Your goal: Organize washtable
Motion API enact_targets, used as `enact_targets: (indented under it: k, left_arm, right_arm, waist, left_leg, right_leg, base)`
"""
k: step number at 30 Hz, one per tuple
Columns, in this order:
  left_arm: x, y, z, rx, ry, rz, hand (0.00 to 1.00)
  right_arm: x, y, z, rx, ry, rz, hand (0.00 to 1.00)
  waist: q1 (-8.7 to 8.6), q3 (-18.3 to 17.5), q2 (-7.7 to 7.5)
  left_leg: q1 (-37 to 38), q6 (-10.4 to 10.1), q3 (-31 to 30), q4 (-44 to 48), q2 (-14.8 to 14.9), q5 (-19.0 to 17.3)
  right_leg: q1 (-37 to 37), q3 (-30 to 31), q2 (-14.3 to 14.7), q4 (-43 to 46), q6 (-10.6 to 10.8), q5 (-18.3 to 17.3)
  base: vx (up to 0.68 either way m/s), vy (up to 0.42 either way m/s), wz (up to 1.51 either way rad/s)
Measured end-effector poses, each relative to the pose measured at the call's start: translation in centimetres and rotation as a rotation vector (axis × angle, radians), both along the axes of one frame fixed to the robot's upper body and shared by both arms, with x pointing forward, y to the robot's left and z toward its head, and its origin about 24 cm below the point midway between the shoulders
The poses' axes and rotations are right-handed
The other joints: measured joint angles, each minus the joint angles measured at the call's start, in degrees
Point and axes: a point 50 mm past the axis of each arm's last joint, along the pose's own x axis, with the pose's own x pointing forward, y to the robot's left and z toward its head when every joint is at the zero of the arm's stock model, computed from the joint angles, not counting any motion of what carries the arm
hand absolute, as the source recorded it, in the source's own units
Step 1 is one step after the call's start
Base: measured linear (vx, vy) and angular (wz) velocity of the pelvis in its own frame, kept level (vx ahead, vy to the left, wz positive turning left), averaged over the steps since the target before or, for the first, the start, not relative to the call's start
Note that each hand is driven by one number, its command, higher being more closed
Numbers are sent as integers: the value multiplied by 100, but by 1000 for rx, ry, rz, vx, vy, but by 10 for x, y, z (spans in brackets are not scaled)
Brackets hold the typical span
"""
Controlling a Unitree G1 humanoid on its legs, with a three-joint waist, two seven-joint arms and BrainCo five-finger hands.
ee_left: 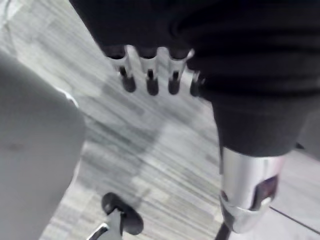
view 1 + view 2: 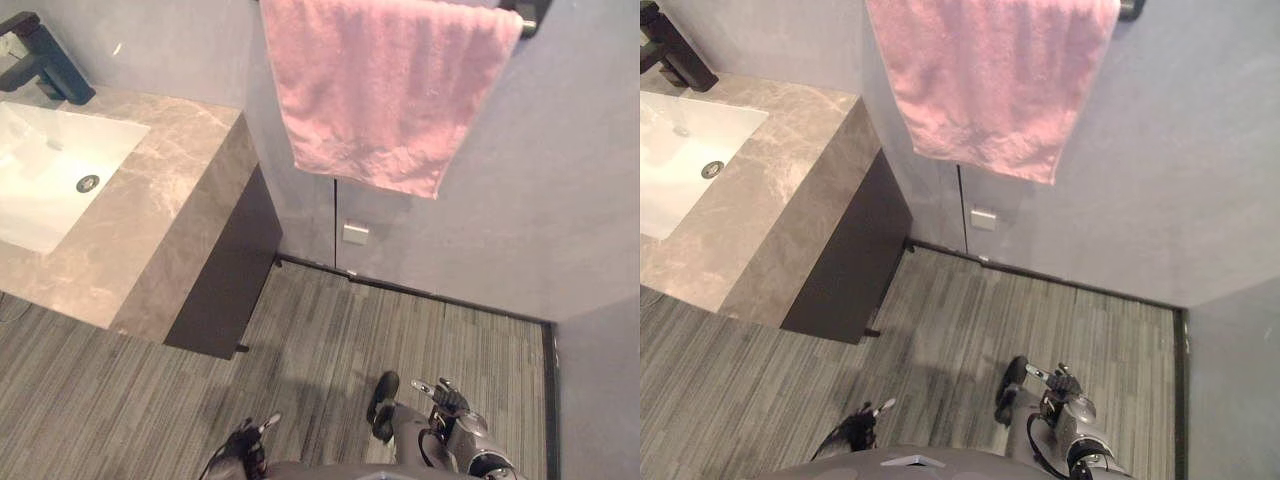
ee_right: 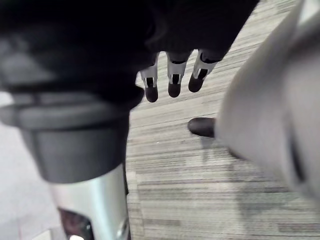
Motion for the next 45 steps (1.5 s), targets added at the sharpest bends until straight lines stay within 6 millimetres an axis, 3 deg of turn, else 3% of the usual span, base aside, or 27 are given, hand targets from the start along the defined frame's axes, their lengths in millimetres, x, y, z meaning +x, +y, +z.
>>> enact_targets:
  k: [1, 2, 3, 4, 5, 6, 8, 9, 11, 12, 15, 16, 18, 19, 20, 22, 23, 25, 26, 27, 28, 29, 30, 33, 36, 41, 45]
  left_arm:
    - [5, 1, 2, 10, -14, -11, 0]
    - [7, 1, 2, 10, -22, -9, 0]
    - [2, 0, 0, 1, -10, 12, 0]
    - [0, 1, 0, 0, -3, 22, 0]
    - [-4, 1, -2, -5, 11, 40, 0]
    - [-9, 2, -3, -6, 25, 48, 0]
    - [-16, 10, -4, 4, 32, 92, 0]
    - [-17, 15, -3, 9, 31, 111, 0]
    - [-19, 18, -3, 10, 32, 134, 0]
    - [-22, 19, -3, 12, 36, 147, 0]
    - [-25, 23, -4, 20, 51, 147, 0]
    - [-28, 19, -6, 11, 73, 141, 0]
    - [-38, 13, -9, -9, 104, 179, 0]
    - [-45, 14, -10, -9, 113, 201, 0]
    - [-46, 15, -10, -7, 113, 210, 0]
    - [-47, 23, -8, 14, 114, 204, 0]
    - [-51, 20, -9, 7, 123, 207, 0]
    - [-54, 22, -10, 16, 132, 202, 0]
    - [-56, 24, -10, 25, 141, 189, 0]
    - [-54, 23, -10, 23, 140, 180, 0]
    - [-53, 20, -10, 19, 139, 172, 0]
    - [-56, 17, -11, 19, 157, 144, 0]
    - [-57, 28, -10, 56, 175, 112, 0]
    - [-63, 32, -11, 78, 207, 69, 0]
    - [-63, 30, -11, 89, 210, 34, 0]
    - [-66, 29, -12, 95, 229, 6, 0]
    - [-64, 34, -11, 97, 210, 47, 0]
  right_arm:
    - [-9, -3, -3, -6, 22, -5, 0]
    - [-13, -6, -3, -12, 28, 5, 0]
    - [-9, -5, -2, -7, 26, 23, 0]
    - [-12, -4, -4, 5, 34, 13, 0]
    - [-20, -6, -6, 10, 50, -4, 0]
    - [-28, -5, -8, 13, 70, 1, 0]
    - [-37, 5, -13, 32, 105, 30, 0]
    - [-37, 11, -14, 50, 107, 33, 0]
    - [-28, 17, -12, 62, 85, 61, 0]
    - [-14, 19, -8, 57, 55, 90, 0]
    - [26, 24, 7, 26, -43, 172, 0]
    - [42, 24, 15, 6, -93, 188, 0]
    - [47, 25, 18, -6, -100, 206, 0]
    - [39, 26, 13, 0, -74, 208, 0]
    - [37, 27, 12, -2, -66, 215, 0]
    - [28, 24, 8, -16, -37, 223, 0]
    - [22, 19, 6, -24, -21, 218, 0]
    - [11, 14, 2, -29, 7, 206, 0]
    - [0, 11, -2, -23, 31, 181, 0]
    - [-10, 7, -5, -21, 53, 153, 0]
    - [-14, 5, -6, -21, 61, 138, 0]
    - [-19, 4, -7, -12, 71, 106, 0]
    - [-25, 14, -11, 25, 89, 92, 0]
    - [-40, 17, -16, 33, 138, 91, 0]
    - [-42, 21, -18, 43, 156, 112, 0]
    - [-41, 21, -18, 15, 167, 176, 0]
    - [-48, 18, -20, 32, 188, 130, 0]
  waist:
    - [-58, -7, 2]
    - [5, -43, 77]
    - [102, -15, 119]
    - [76, -18, 118]
    - [53, -42, 160]
    - [80, -85, 89]
    - [150, -225, -129]
    - [208, -302, -221]
    - [385, -496, -241]
    - [501, -567, -170]
    - [525, -507, -70]
    - [512, -343, 128]
    - [534, -157, 342]
    - [516, -162, 317]
    - [512, -137, 216]
    - [497, -120, 96]
    - [478, -129, 79]
    - [433, -164, 91]
    - [329, -209, 89]
    - [263, -244, 124]
    - [251, -307, 194]
    - [225, -359, 190]
    - [154, -421, 31]
    - [187, -553, -115]
    - [189, -738, -103]
    - [203, -818, -115]
    - [357, -770, -216]
  left_leg:
    - [3, 151, -11, -369, -23, 82]
    - [-121, 87, 64, -613, -32, 609]
    - [-228, 122, 287, -459, -27, 640]
    - [-304, 175, 262, -389, -26, 674]
    - [-389, 238, -6, -348, -43, 782]
    - [-464, 267, -310, -397, -110, 960]
    - [-598, 281, -805, -580, -350, 1317]
    - [-788, 294, -1097, -586, -488, 1494]
    - [-1150, 287, -1368, -579, -575, 1730]
    - [-1455, 258, -1491, -524, -572, 1887]
    - [-2168, 128, -1759, -204, -515, 2132]
    - [-2466, 15, -2033, -68, -381, 2281]
    - [-2423, -108, -2191, -366, -172, 2409]
    - [-2327, -11, -1969, -704, -4, 2176]
    - [-2345, 46, -1706, -674, 19, 2190]
    - [-2538, 269, -994, 502, -5, 2065]
    - [-2521, 276, -768, 1382, 21, 1781]
    - [-2124, 133, -500, 1999, 320, 1247]
    - [-1794, 69, -312, 2008, 628, 919]
    - [-1422, -306, -222, 1394, 837, 785]
    - [-1186, -562, -297, 763, 839, 734]
    - [-943, -346, -449, -188, 668, 816]
    - [-937, -242, -617, -553, 451, 1150]
    - [-773, -109, -774, -755, 79, 1300]
    - [-762, 73, -786, -921, -94, 1395]
    - [-751, 151, -859, -1162, -165, 1522]
    - [-831, 254, -1139, -995, -243, 1416]
  right_leg:
    - [56, 118, -16, -125, 126, 237]
    - [6, 706, 66, -343, 611, 738]
    - [-203, 1385, 81, 414, 712, 247]
    - [-248, 1622, 90, 1060, 636, -218]
    - [-94, 1953, 133, 1988, 658, -990]
    - [158, 2343, 186, 2582, 742, -1439]
    - [626, 2899, 188, 2954, 978, -1932]
    - [991, 3200, 210, 2908, 1017, -2188]
    - [1298, 3497, 315, 2617, 975, -2353]
    - [1402, 3489, 416, 2195, 876, -2481]
    - [1438, 3285, 556, 1424, 593, -2723]
    - [1530, 3028, 754, 1011, 574, -2735]
    - [1614, 2769, 967, 857, 571, -2711]
    - [1580, 2462, 968, 817, 416, -2594]
    - [1561, 2313, 882, 807, 377, -2545]
    - [1492, 1946, 623, 785, 343, -2358]
    - [1480, 1753, 511, 664, 373, -2199]
    - [1487, 1357, 424, 435, 446, -1911]
    - [1521, 1049, 364, 325, 492, -1819]
    - [1477, 821, 335, 282, 625, -1720]
    - [1405, 759, 331, 262, 653, -1700]
    - [1278, 681, 308, 219, 774, -1608]
    - [1287, 699, 206, 90, 865, -1539]
    - [1552, 836, -35, -178, 1035, -1269]
    - [1629, 957, -93, -487, 1067, -1090]
    - [1624, 935, -82, -694, 1113, -984]
    - [1790, 569, -175, -691, 1175, -1011]
  base:
    - [-451, 212, -16]
    - [-121, 314, -63]
    - [130, 314, -64]
    - [527, 155, -3]
    - [583, 61, 90]
    - [596, 58, 115]
    - [503, 37, 152]
    - [405, 14, 157]
    - [245, -46, 103]
    - [120, -102, 66]
    - [-94, -171, 61]
    - [-165, -190, 68]
    - [-308, -168, 83]
    - [-414, -81, 92]
    - [-468, -52, 110]
    - [-352, -6, 97]
    - [-323, 59, 92]
    - [-240, 111, 113]
    - [-19, 111, 152]
    - [28, 113, 150]
    - [75, 181, 115]
    - [-4, 254, 94]
    - [-9, 264, 92]
    - [32, 193, 43]
    - [22, 106, -1]
    - [33, -13, 4]
    - [95, -14, 36]
